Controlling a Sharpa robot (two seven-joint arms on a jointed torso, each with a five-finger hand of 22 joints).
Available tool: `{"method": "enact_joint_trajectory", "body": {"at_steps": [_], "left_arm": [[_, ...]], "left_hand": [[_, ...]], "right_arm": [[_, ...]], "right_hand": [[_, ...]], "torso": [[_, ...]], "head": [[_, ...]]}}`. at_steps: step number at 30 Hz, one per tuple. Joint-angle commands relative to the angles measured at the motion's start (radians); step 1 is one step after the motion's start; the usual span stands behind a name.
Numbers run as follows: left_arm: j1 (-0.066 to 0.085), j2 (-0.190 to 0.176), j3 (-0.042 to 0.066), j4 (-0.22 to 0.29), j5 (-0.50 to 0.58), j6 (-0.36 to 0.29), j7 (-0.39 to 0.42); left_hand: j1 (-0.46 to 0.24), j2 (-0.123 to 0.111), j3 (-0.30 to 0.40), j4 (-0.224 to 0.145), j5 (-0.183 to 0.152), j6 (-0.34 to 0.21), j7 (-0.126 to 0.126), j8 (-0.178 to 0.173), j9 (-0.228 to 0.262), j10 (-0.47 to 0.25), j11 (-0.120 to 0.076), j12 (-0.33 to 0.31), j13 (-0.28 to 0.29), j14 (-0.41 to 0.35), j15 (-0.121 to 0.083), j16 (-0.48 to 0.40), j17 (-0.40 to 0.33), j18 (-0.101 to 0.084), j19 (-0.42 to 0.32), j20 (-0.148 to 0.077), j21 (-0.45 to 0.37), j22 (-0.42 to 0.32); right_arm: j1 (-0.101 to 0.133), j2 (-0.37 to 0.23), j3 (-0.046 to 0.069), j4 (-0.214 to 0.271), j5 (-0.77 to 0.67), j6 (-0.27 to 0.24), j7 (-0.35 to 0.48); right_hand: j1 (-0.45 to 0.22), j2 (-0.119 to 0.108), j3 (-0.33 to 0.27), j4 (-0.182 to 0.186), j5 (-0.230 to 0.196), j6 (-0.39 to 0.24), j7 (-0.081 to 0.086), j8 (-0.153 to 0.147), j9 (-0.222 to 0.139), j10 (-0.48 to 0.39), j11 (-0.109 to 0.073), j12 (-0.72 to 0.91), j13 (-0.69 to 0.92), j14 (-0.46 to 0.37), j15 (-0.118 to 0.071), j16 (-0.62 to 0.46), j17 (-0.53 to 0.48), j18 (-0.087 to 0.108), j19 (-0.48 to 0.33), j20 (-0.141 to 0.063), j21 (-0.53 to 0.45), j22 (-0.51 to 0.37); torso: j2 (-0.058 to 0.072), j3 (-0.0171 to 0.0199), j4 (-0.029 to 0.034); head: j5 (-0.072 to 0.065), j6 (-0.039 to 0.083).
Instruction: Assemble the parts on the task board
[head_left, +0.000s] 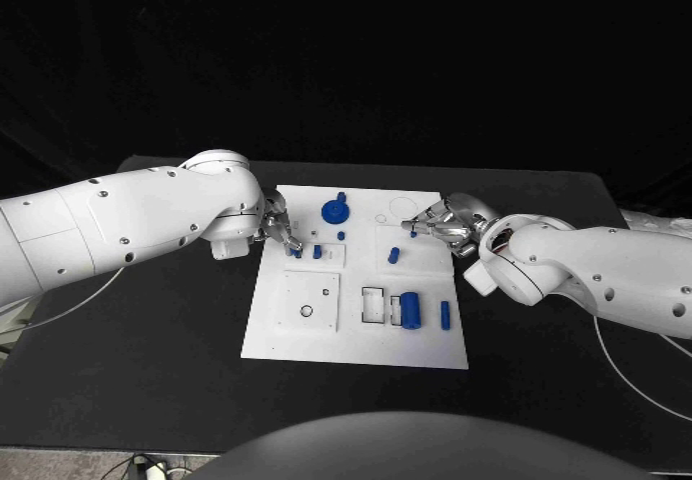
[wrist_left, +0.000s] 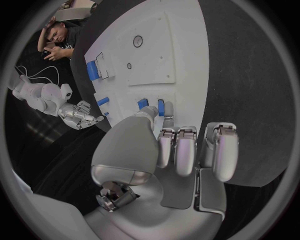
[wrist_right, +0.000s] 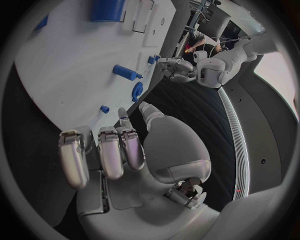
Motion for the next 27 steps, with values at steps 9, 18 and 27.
{"method": "enact_joint_trajectory", "body": {"at_steps": [9,18,27], "left_arm": [[-0.001,0.006,0.000,-0.001,-0.001,-0.005,-0.030],[-0.001,0.007,0.000,-0.003,0.000,0.001,-0.031],[-0.001,0.007,0.000,-0.004,0.001,0.010,-0.032]], "left_hand": [[0.001,0.004,0.005,0.001,-0.004,0.004,0.002,-0.005,-0.001,0.102,-0.005,0.000,0.263,0.108,-0.002,0.003,0.263,-0.008,0.105,-0.007,0.002,0.263],[0.001,0.003,0.006,0.001,-0.005,0.003,0.002,-0.005,-0.001,0.102,-0.005,0.000,0.263,0.108,-0.002,0.003,0.263,-0.008,0.105,-0.007,0.002,0.263],[0.000,0.002,0.006,0.002,-0.007,0.002,0.003,-0.006,-0.002,0.102,-0.004,0.000,0.263,0.108,-0.001,0.003,0.263,-0.008,0.105,-0.007,0.002,0.263]], "right_arm": [[-0.001,0.002,0.000,0.000,-0.005,0.009,0.003],[-0.001,0.002,0.000,0.000,-0.005,0.009,0.002],[-0.001,0.003,0.000,0.000,-0.005,0.009,0.002]], "right_hand": [[0.012,-0.001,-0.006,0.002,0.007,-0.003,0.006,0.004,0.001,0.106,0.005,0.004,0.263,0.106,0.008,0.004,0.263,-0.007,0.105,0.008,0.004,0.263],[0.012,-0.001,-0.006,0.002,0.007,-0.003,0.006,0.004,0.001,0.106,0.005,0.004,0.263,0.106,0.008,0.004,0.263,-0.007,0.105,0.008,0.004,0.263],[0.012,-0.001,-0.006,0.002,0.007,-0.003,0.006,0.004,0.001,0.106,0.005,0.004,0.263,0.106,0.008,0.004,0.263,-0.007,0.105,0.008,0.004,0.263]], "torso": [[0.001,-0.0001,-0.0004],[0.000,0.0000,0.0002],[0.000,0.0002,0.0002]], "head": [[-0.002,0.000],[-0.002,0.000],[-0.001,0.000]]}}
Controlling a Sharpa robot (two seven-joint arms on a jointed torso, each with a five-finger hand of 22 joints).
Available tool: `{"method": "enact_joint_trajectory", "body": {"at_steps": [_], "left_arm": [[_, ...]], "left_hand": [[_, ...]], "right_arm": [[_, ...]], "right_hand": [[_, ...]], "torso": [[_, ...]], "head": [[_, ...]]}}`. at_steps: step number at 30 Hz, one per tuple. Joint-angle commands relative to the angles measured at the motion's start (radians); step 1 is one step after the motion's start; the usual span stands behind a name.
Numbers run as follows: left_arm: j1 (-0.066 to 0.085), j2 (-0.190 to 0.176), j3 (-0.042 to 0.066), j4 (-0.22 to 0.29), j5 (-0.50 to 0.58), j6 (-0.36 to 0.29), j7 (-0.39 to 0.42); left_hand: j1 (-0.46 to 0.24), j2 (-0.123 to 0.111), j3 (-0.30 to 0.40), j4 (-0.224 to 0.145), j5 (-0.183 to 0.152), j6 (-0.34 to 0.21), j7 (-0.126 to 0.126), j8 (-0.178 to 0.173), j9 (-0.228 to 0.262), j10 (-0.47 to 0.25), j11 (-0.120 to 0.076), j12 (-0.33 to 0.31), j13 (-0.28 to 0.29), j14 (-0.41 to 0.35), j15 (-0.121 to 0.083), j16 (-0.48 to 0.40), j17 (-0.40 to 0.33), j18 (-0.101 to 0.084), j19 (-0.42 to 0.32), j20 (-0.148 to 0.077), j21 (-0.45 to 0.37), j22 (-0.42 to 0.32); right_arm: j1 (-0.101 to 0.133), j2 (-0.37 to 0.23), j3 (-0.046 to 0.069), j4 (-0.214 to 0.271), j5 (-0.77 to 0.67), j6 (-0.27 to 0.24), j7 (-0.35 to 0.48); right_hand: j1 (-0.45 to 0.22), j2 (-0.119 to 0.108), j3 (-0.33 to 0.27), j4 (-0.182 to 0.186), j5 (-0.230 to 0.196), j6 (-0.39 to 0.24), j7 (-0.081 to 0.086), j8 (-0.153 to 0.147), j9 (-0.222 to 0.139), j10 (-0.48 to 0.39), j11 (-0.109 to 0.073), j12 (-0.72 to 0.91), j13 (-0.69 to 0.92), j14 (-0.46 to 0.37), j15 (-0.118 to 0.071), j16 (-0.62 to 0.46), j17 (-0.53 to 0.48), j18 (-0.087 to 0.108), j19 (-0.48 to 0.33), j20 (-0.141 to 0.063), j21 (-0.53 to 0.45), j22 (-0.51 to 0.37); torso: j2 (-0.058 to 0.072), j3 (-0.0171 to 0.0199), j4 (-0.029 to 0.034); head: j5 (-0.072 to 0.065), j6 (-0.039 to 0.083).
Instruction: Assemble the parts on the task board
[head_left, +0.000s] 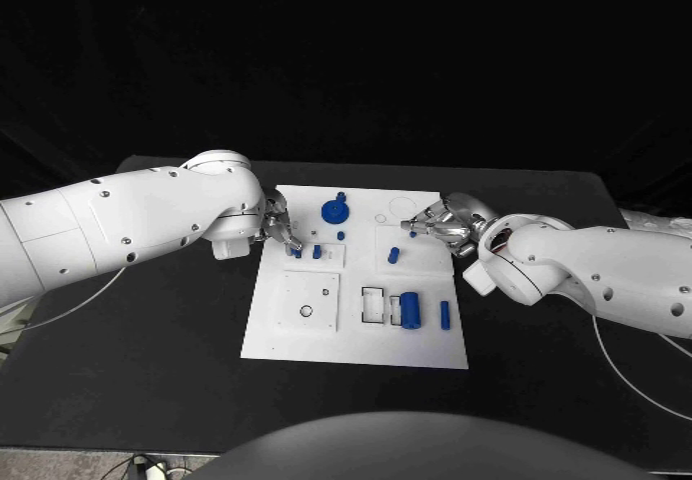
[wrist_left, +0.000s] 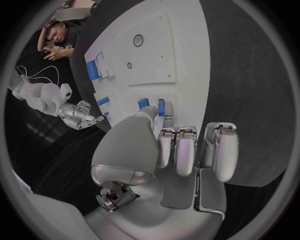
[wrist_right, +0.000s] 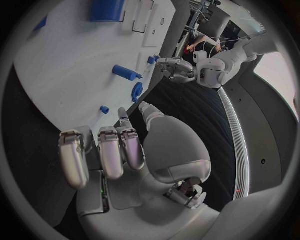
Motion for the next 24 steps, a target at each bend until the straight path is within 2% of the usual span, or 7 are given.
{"method": "enact_joint_trajectory", "body": {"at_steps": [1,11,19,20,22,23,24], "left_arm": [[0.000,0.002,0.000,0.000,0.001,0.011,-0.031],[0.000,0.004,0.000,-0.001,0.004,0.023,-0.028],[-0.001,0.010,0.000,-0.007,0.010,0.039,-0.023],[-0.001,0.010,0.000,-0.007,0.010,0.040,-0.023],[-0.001,0.012,0.000,-0.008,0.011,0.041,-0.023],[-0.001,0.012,0.000,-0.008,0.011,0.041,-0.024],[-0.001,0.012,0.000,-0.009,0.011,0.040,-0.025]], "left_hand": [[-0.001,0.000,0.006,0.002,-0.005,0.002,0.004,-0.007,-0.001,0.102,-0.003,0.000,0.263,0.108,-0.001,0.003,0.263,-0.007,0.105,-0.007,0.002,0.263],[-0.031,-0.014,-0.005,0.003,-0.014,-0.005,0.010,-0.013,-0.004,0.102,0.003,0.000,0.263,0.108,0.002,0.003,0.263,-0.007,0.105,-0.007,0.002,0.263],[-0.048,-0.016,-0.012,0.003,-0.023,-0.006,0.012,-0.015,-0.004,0.102,0.005,0.000,0.263,0.108,0.004,0.003,0.263,-0.007,0.105,-0.006,0.002,0.263],[-0.057,-0.016,-0.016,0.002,-0.044,-0.006,0.012,-0.015,-0.004,0.102,0.005,0.000,0.263,0.108,0.005,0.003,0.263,-0.007,0.105,-0.005,0.002,0.263],[-0.076,-0.015,-0.029,0.001,-0.135,-0.004,0.011,-0.014,-0.004,0.102,0.005,0.000,0.263,0.108,0.006,0.003,0.263,-0.007,0.105,-0.005,0.002,0.263],[-0.079,-0.015,-0.033,0.001,-0.155,-0.004,0.011,-0.015,-0.004,0.102,0.005,0.000,0.263,0.108,0.006,0.003,0.263,-0.007,0.105,-0.004,0.002,0.263],[-0.080,-0.015,-0.034,0.002,-0.161,-0.004,0.011,-0.015,-0.004,0.102,0.005,0.000,0.263,0.108,0.006,0.003,0.263,-0.007,0.105,-0.004,0.002,0.263]], "right_arm": [[-0.001,0.001,0.000,0.000,-0.005,0.010,0.002],[-0.001,0.000,0.000,0.001,-0.005,0.009,0.002],[-0.001,0.000,0.000,0.001,-0.005,0.010,0.001],[-0.001,0.000,0.000,0.001,-0.005,0.011,0.001],[-0.001,0.000,0.000,0.001,-0.005,0.012,-0.001],[-0.001,0.000,0.000,0.001,-0.005,0.012,-0.002],[-0.001,0.000,0.000,0.001,-0.005,0.012,-0.002]], "right_hand": [[0.012,-0.001,-0.006,0.002,0.007,-0.003,0.006,0.004,0.001,0.106,0.005,0.004,0.263,0.106,0.008,0.004,0.263,-0.007,0.105,0.008,0.004,0.263],[0.012,-0.001,-0.006,0.002,0.007,-0.003,0.006,0.004,0.001,0.106,0.005,0.004,0.263,0.106,0.008,0.004,0.263,-0.007,0.105,0.008,0.004,0.263],[0.013,-0.001,-0.006,0.002,0.008,-0.004,0.006,0.004,0.001,0.106,0.005,0.004,0.263,0.106,0.008,0.004,0.263,-0.007,0.105,0.008,0.004,0.263],[0.013,-0.001,-0.006,0.002,0.008,-0.004,0.006,0.004,0.001,0.106,0.005,0.004,0.263,0.106,0.008,0.004,0.263,-0.007,0.105,0.008,0.004,0.263],[0.013,-0.001,-0.006,0.002,0.008,-0.004,0.006,0.004,0.001,0.106,0.005,0.004,0.263,0.106,0.008,0.004,0.263,-0.007,0.105,0.008,0.004,0.263],[0.013,-0.001,-0.006,0.002,0.008,-0.004,0.006,0.004,0.001,0.106,0.005,0.004,0.263,0.106,0.008,0.004,0.263,-0.007,0.105,0.008,0.004,0.263],[0.013,-0.001,-0.006,0.002,0.008,-0.004,0.006,0.004,0.001,0.106,0.005,0.004,0.263,0.106,0.008,0.004,0.263,-0.007,0.105,0.008,0.004,0.263]], "torso": [[0.000,0.0000,0.0004],[0.000,0.0001,-0.0003],[0.000,-0.0001,-0.0001],[0.000,-0.0002,-0.0004],[0.000,-0.0002,0.0000],[0.000,-0.0002,0.0001],[0.000,-0.0002,0.0001]], "head": [[0.000,0.000],[0.000,0.000],[-0.001,0.000],[-0.001,0.000],[-0.001,0.000],[-0.001,0.000],[-0.001,0.000]]}}
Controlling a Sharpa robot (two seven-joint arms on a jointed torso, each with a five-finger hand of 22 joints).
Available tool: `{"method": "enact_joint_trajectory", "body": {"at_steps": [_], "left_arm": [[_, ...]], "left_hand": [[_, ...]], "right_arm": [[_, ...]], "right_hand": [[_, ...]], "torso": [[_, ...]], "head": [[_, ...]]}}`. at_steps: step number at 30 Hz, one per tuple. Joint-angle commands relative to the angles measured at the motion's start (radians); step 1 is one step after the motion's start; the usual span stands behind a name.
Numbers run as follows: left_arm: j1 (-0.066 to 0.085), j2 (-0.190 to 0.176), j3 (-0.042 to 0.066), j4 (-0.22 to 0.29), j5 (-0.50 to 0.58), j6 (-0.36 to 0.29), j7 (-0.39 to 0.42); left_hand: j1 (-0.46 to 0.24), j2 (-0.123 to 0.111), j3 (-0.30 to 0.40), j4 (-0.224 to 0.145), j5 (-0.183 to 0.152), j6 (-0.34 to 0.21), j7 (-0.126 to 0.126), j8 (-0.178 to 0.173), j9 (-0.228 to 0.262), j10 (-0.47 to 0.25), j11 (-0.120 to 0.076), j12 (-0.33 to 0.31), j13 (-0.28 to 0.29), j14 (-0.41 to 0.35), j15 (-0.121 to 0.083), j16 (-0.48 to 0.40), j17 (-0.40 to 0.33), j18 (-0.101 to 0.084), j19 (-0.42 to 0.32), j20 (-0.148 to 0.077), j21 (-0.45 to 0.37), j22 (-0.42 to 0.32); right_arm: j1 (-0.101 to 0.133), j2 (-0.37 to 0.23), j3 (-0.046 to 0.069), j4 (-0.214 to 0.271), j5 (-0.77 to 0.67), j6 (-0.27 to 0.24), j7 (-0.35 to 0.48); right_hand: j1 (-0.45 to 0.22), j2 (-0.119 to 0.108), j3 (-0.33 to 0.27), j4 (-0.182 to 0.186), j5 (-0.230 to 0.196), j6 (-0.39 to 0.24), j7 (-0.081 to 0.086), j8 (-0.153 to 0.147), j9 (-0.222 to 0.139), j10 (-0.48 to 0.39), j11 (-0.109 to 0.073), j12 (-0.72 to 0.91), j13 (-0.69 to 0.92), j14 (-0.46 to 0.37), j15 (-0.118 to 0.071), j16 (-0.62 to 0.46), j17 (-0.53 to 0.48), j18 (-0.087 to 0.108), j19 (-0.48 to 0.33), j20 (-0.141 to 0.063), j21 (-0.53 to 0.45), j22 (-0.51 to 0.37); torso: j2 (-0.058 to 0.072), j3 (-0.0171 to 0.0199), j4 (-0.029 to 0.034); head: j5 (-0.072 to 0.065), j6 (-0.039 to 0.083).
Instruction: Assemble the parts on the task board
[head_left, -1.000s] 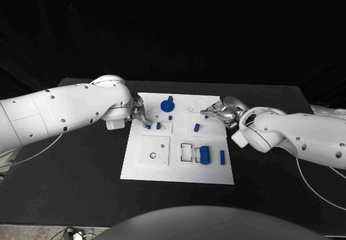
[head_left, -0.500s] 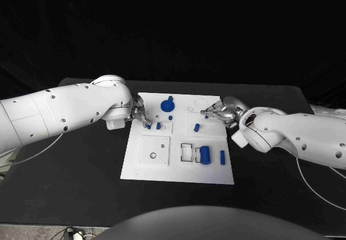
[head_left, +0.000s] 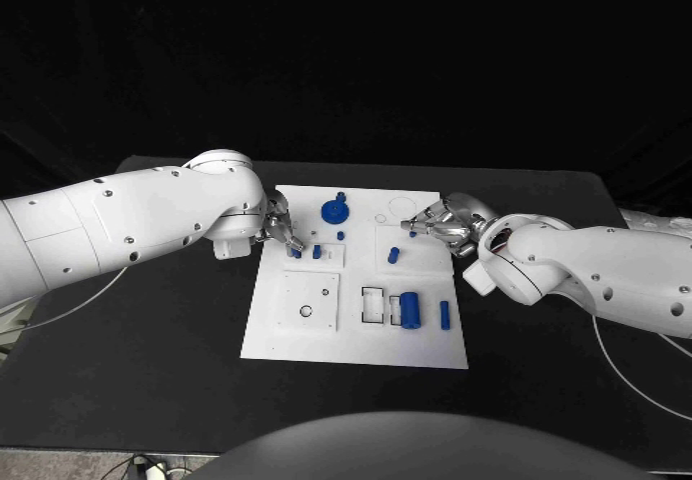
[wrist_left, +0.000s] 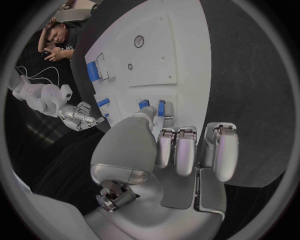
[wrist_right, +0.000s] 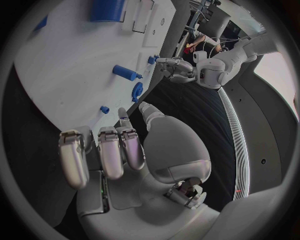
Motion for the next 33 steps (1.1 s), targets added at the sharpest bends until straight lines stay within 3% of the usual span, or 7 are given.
{"method": "enact_joint_trajectory", "body": {"at_steps": [1,33], "left_arm": [[0.000,0.003,0.000,-0.001,0.009,0.023,-0.025],[-0.001,-0.009,0.000,0.005,0.022,0.000,-0.006]], "left_hand": [[-0.011,0.000,-0.008,0.001,-0.030,0.003,0.005,-0.006,-0.001,0.102,0.005,0.000,0.263,0.108,0.006,0.003,0.263,-0.008,0.105,-0.004,0.002,0.263],[-0.095,0.002,-0.062,0.001,-0.042,0.005,0.007,-0.007,-0.001,0.102,0.008,0.000,0.263,0.108,0.011,0.003,0.263,-0.008,0.105,0.000,0.002,0.263]], "right_arm": [[-0.001,0.000,0.000,0.001,-0.005,0.012,-0.002],[-0.001,0.002,0.000,-0.003,-0.005,0.015,-0.004]], "right_hand": [[0.013,-0.001,-0.006,0.002,0.004,-0.004,0.006,0.004,0.001,0.106,0.005,0.004,0.263,0.106,0.008,0.004,0.263,-0.007,0.105,0.008,0.004,0.263],[0.013,-0.001,-0.006,0.002,0.004,-0.004,0.006,0.004,0.001,0.106,0.005,0.004,0.263,0.106,0.008,0.004,0.263,-0.007,0.105,0.008,0.004,0.263]], "torso": [[0.000,-0.0002,0.0006],[0.000,-0.0006,0.0002]], "head": [[-0.001,0.000],[-0.002,0.000]]}}
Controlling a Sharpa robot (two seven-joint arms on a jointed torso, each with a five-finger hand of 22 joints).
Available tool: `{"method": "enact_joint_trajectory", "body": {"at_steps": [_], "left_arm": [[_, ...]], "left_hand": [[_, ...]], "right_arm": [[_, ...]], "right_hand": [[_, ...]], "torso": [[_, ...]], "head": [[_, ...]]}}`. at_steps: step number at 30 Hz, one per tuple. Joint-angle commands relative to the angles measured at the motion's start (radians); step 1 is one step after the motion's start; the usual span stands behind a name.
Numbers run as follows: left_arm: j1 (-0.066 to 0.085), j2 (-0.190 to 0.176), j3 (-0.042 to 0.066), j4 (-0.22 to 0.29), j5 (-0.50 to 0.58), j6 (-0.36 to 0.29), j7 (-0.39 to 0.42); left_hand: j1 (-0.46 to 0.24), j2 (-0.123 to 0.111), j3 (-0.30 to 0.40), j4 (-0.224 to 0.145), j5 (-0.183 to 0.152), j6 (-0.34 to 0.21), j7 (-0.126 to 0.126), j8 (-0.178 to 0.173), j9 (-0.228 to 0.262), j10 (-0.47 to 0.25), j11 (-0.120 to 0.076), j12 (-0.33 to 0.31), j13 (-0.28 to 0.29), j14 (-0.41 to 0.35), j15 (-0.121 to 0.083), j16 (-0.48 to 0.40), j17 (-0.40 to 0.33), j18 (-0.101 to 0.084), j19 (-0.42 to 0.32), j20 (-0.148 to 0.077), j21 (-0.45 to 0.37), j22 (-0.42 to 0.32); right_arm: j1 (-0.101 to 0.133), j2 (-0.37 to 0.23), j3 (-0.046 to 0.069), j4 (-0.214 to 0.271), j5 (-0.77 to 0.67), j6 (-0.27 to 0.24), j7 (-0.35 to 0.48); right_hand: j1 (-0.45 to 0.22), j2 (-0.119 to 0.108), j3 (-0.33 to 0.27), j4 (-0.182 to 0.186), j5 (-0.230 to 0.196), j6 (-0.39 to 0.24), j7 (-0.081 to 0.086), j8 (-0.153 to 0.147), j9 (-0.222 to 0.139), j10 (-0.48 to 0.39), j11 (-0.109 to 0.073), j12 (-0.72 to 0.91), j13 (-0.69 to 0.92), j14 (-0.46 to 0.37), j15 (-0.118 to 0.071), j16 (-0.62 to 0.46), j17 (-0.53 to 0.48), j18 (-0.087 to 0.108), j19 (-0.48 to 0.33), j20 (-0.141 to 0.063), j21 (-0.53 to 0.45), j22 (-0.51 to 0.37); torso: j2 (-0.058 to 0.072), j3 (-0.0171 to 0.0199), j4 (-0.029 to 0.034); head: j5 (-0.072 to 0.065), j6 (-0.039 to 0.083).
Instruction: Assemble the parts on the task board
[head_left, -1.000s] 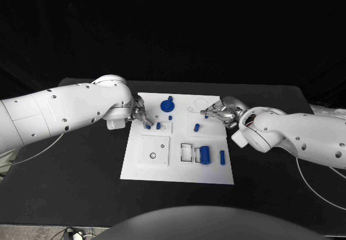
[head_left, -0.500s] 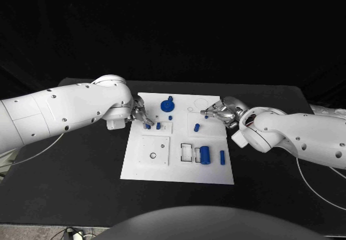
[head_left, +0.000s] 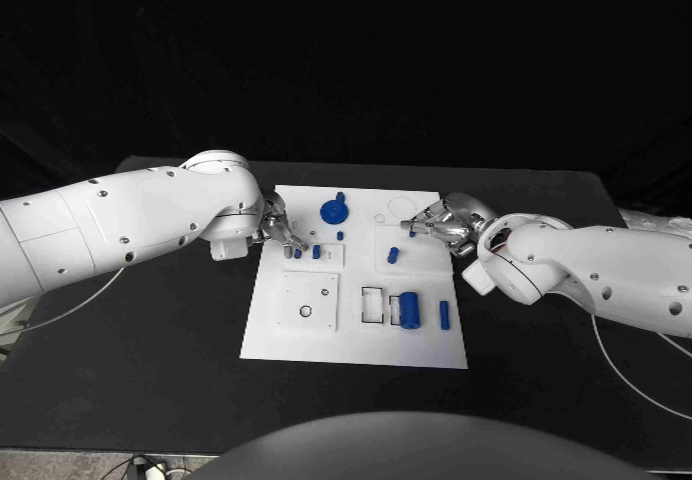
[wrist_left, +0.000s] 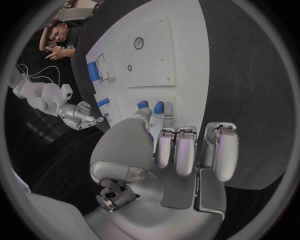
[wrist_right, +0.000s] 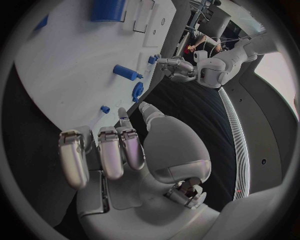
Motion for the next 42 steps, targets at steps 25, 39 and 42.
{"method": "enact_joint_trajectory", "body": {"at_steps": [25,39,42], "left_arm": [[0.019,-0.159,0.010,0.164,-0.004,-0.353,0.185],[-0.011,-0.135,0.001,0.149,0.080,-0.709,0.551],[-0.018,-0.117,0.000,0.127,0.107,-0.722,0.622]], "left_hand": [[-0.061,-0.024,-0.115,-0.001,-0.101,-0.045,0.003,0.076,0.077,0.102,0.008,0.000,0.263,0.104,0.007,0.003,0.263,-0.007,0.105,0.000,0.002,0.263],[0.258,-0.066,-0.055,-0.003,0.049,-0.096,0.007,0.058,-0.008,-0.211,0.000,-0.588,-0.192,0.104,0.000,0.003,0.263,-0.007,0.105,-0.006,0.002,0.263],[0.306,-0.084,-0.030,-0.001,0.050,-0.058,0.006,0.034,-0.054,-0.336,0.000,-0.952,-0.490,0.104,-0.003,0.003,0.263,-0.007,0.105,-0.010,0.002,0.263]], "right_arm": [[0.002,-0.014,0.000,0.021,0.012,-0.084,0.107],[0.007,-0.021,0.000,0.033,0.013,-0.085,0.135],[0.007,-0.023,0.000,0.033,0.013,-0.081,0.133]], "right_hand": [[-0.008,0.007,-0.035,0.037,-0.075,-0.017,0.006,0.008,0.000,0.106,0.005,0.004,0.263,0.106,0.009,0.004,0.263,-0.007,0.105,0.009,0.004,0.263],[0.008,0.010,-0.038,0.035,-0.052,-0.014,0.006,0.014,0.002,0.106,0.005,0.004,0.263,0.106,0.009,0.004,0.263,-0.007,0.105,0.009,0.004,0.263],[0.011,0.010,-0.039,0.034,-0.045,-0.015,0.006,0.015,0.002,0.106,0.005,0.004,0.263,0.106,0.009,0.004,0.263,-0.007,0.105,0.009,0.004,0.263]], "torso": [[0.001,0.0001,0.0001],[0.000,-0.0007,-0.0006],[0.001,-0.0001,-0.0002]], "head": [[-0.002,0.015],[0.003,0.018],[0.002,0.018]]}}
